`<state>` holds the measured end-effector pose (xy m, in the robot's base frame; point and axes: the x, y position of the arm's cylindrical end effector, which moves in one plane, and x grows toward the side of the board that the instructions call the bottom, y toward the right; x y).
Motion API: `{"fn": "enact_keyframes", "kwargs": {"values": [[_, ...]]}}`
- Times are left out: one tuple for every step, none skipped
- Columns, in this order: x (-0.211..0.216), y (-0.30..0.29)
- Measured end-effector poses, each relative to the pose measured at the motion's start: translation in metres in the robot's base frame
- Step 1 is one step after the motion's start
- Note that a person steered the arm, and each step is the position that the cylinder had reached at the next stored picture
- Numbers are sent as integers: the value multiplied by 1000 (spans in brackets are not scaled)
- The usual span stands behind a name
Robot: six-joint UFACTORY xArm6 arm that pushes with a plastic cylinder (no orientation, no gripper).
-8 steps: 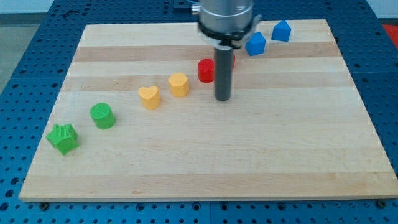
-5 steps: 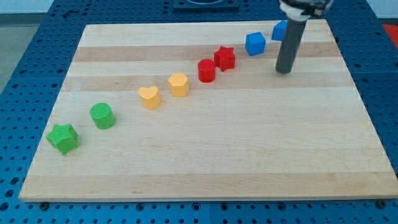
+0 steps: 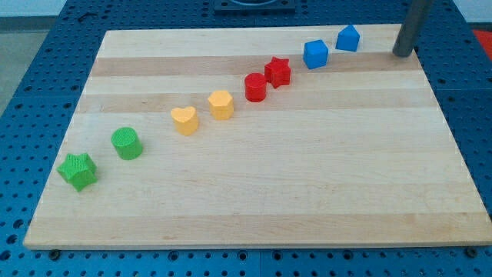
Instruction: Move your arm towards the blue cube
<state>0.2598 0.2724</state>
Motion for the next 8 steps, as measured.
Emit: {"fn": "enact_keyframes", "kwargs": {"values": [[-46,-7],[-69,-56],[-69,-95],[-64,-150],[-38,-191],[9,-211],[21,-215],[24,-199]]}}
